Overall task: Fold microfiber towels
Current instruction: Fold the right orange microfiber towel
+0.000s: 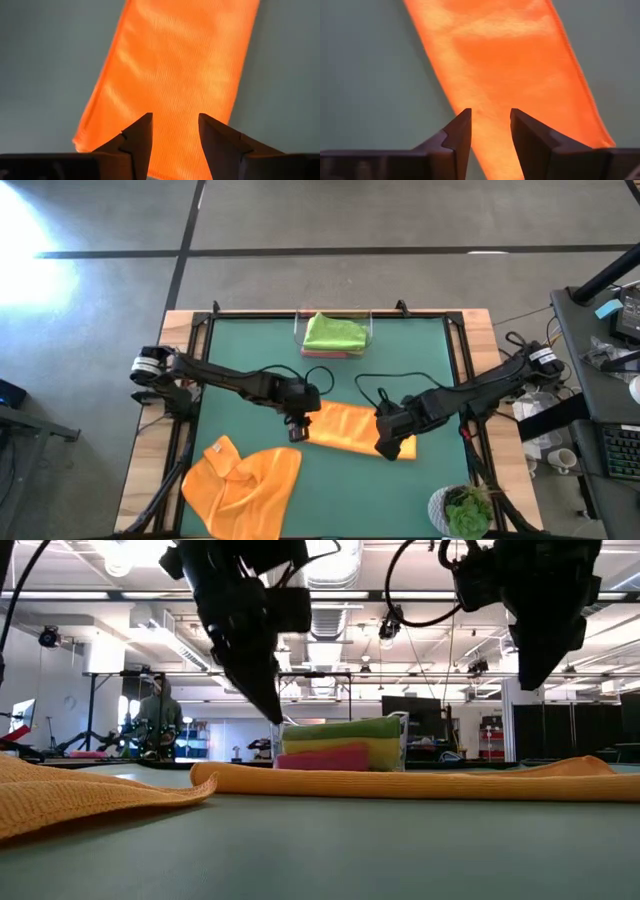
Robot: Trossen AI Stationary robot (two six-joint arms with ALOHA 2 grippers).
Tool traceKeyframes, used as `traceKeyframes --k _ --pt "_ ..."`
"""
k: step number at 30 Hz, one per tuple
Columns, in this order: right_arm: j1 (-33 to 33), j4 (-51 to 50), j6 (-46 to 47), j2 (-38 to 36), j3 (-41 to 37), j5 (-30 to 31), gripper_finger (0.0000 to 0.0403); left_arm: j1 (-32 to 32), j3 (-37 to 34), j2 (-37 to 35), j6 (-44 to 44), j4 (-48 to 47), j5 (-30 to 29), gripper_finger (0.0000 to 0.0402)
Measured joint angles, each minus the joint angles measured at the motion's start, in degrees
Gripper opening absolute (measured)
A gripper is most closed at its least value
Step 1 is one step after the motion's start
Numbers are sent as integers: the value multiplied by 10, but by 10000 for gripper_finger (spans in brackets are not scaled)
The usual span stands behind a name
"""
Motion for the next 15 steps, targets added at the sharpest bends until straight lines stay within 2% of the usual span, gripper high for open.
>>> traceKeyframes --k 8,12,15 --pt "2 25 14 0 -11 -1 112 0 -29 41 4 29 51 143" --pt "2 25 27 2 -13 -1 106 0 -45 65 5 37 52 139" --pt "2 24 29 2 -15 -1 101 0 -46 79 17 40 51 121"
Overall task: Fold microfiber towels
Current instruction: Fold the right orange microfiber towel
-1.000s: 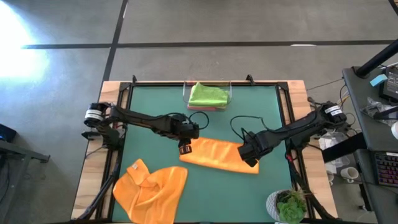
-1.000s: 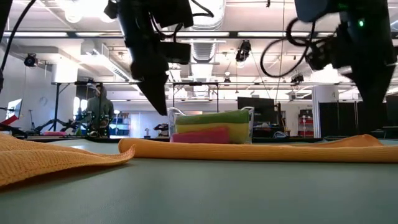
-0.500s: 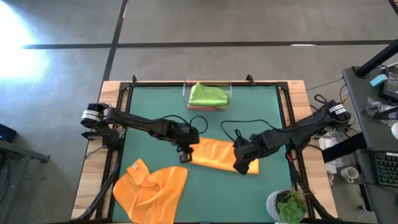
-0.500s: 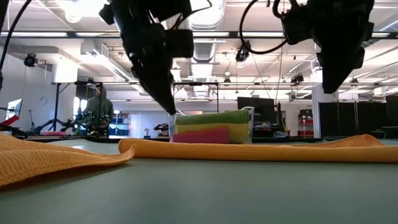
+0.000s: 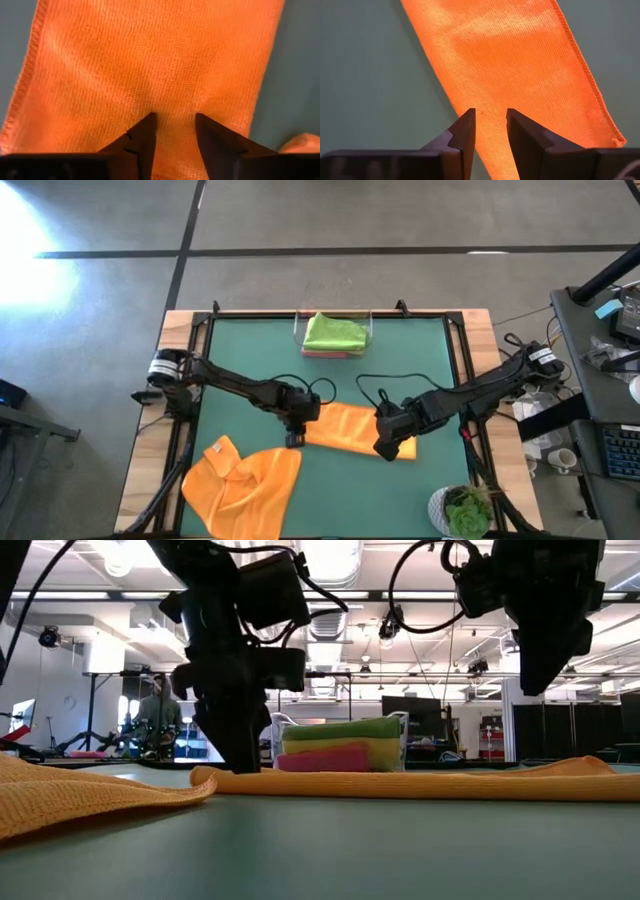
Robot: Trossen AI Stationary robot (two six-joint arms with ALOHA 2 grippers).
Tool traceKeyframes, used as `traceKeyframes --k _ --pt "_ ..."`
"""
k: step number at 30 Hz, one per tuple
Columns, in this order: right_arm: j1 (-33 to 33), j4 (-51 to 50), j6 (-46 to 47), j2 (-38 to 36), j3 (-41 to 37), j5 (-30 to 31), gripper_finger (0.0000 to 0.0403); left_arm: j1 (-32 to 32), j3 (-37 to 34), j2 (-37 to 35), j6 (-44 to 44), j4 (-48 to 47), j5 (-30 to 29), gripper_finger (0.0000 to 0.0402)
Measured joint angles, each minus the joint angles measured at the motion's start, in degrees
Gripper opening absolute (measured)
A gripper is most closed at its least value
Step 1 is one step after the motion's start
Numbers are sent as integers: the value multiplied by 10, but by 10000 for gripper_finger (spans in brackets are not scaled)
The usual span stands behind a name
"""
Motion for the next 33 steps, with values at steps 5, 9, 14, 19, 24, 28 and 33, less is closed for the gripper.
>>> traceKeyframes --k 5,9,14,19,24,28,33 --pt "0 4 3 3 -1 1 93 8 1 16 34 -2 -29 79" --pt "0 8 16 7 -4 2 86 24 -3 18 67 0 -75 48" --pt "0 8 33 8 -6 18 77 54 -8 18 116 -1 -210 20" --pt "0 8 47 8 -7 30 73 91 -10 21 166 -20 -316 5" --pt "0 9 54 8 -7 30 75 109 7 3 164 -86 -346 4" --pt "0 10 54 8 -7 30 73 97 14 -26 162 -98 -343 4" --pt "0 9 51 8 -7 30 68 73 29 -61 115 -79 -308 4"
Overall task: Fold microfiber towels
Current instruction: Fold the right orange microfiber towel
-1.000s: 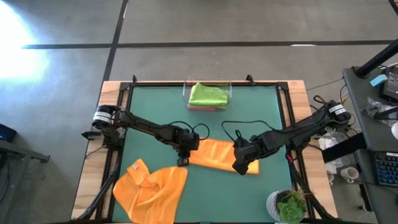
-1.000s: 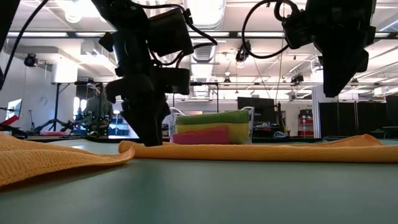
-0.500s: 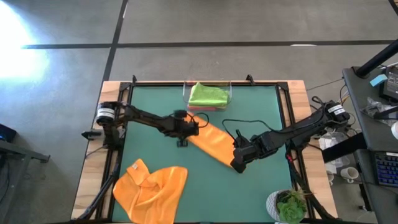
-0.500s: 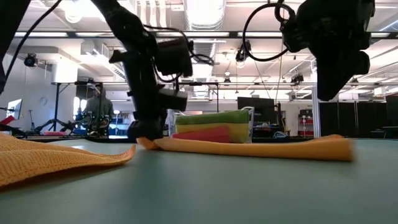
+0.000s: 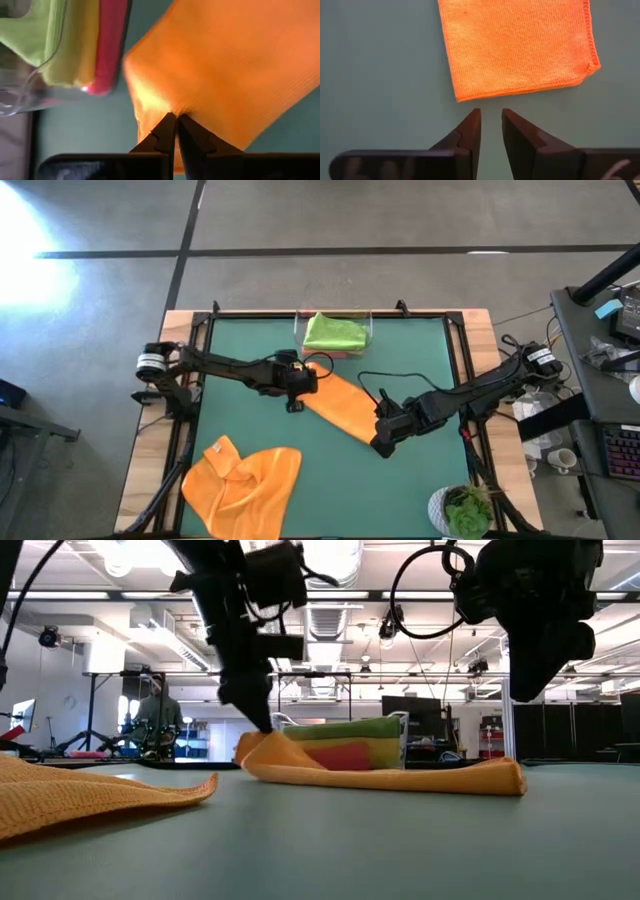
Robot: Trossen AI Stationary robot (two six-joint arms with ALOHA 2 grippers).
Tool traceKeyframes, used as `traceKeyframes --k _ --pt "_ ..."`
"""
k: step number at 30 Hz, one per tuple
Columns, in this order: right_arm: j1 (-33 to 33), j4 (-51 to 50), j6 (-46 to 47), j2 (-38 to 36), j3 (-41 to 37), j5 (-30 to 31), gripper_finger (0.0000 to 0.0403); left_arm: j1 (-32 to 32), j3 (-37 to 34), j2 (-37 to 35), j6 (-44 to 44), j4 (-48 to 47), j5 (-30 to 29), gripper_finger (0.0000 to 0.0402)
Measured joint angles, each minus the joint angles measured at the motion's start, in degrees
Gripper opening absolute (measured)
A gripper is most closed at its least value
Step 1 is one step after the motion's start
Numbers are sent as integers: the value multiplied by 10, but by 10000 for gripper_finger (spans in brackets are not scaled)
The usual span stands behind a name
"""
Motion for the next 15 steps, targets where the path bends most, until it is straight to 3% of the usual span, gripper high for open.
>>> traceKeyframes --k 7,15 --pt "0 0 -27 0 0 0 72 -17 2 -14 -77 92 107 4" --pt "0 -1 -72 0 0 -1 68 -10 -3 -12 -100 24 51 4"
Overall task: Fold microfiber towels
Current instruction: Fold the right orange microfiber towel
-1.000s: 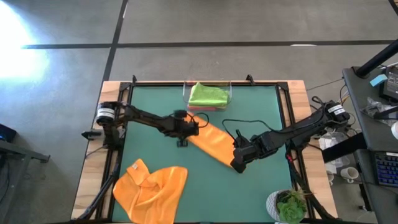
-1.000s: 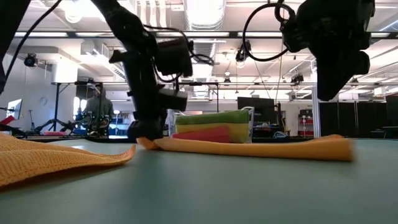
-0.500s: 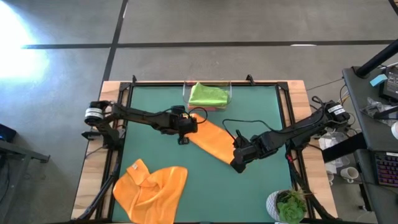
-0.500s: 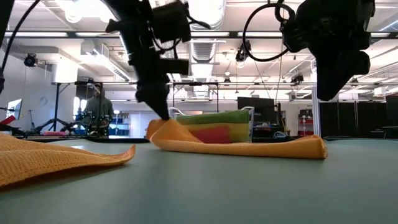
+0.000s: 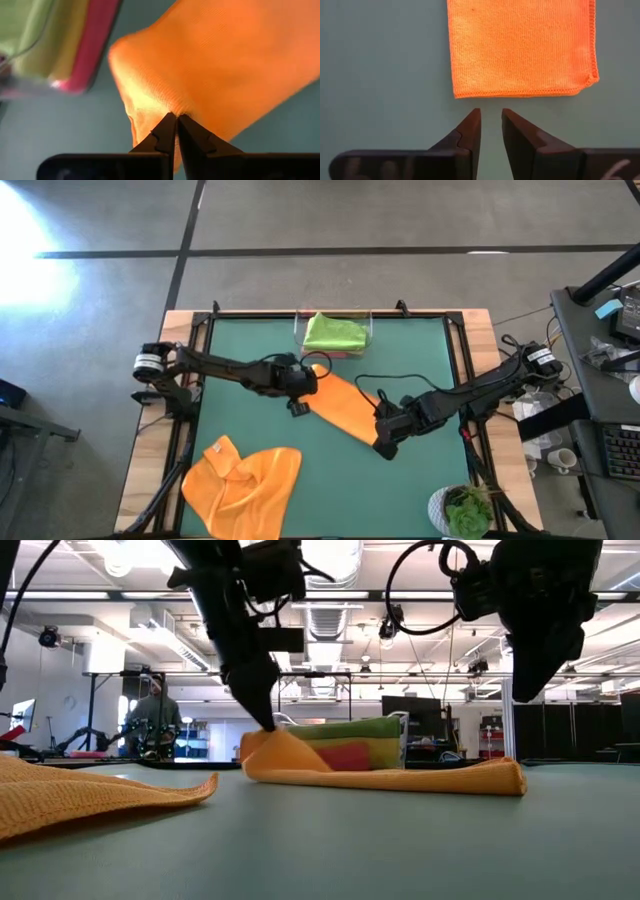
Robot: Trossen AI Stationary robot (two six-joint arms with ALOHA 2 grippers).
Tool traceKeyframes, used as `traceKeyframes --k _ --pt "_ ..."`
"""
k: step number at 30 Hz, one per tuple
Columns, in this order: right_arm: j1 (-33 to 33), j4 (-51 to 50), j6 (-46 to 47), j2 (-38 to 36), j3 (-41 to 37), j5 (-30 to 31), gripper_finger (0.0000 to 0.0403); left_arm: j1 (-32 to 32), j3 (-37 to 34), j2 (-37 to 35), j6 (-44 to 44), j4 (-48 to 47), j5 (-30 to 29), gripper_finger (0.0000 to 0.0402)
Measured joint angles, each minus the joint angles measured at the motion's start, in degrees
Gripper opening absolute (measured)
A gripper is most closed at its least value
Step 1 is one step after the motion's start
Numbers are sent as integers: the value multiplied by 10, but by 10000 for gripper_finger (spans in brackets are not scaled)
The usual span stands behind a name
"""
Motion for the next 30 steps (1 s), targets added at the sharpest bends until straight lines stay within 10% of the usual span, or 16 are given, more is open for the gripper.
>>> traceKeyframes --k 9,21,30 --pt "0 -1 -21 0 0 -1 73 24 0 0 26 -73 -13 15" --pt "0 -3 -32 0 0 -17 65 31 13 0 34 -87 -72 164" --pt "1 -71 -33 -28 0 -19 59 15 81 -17 -192 -26 142 194"
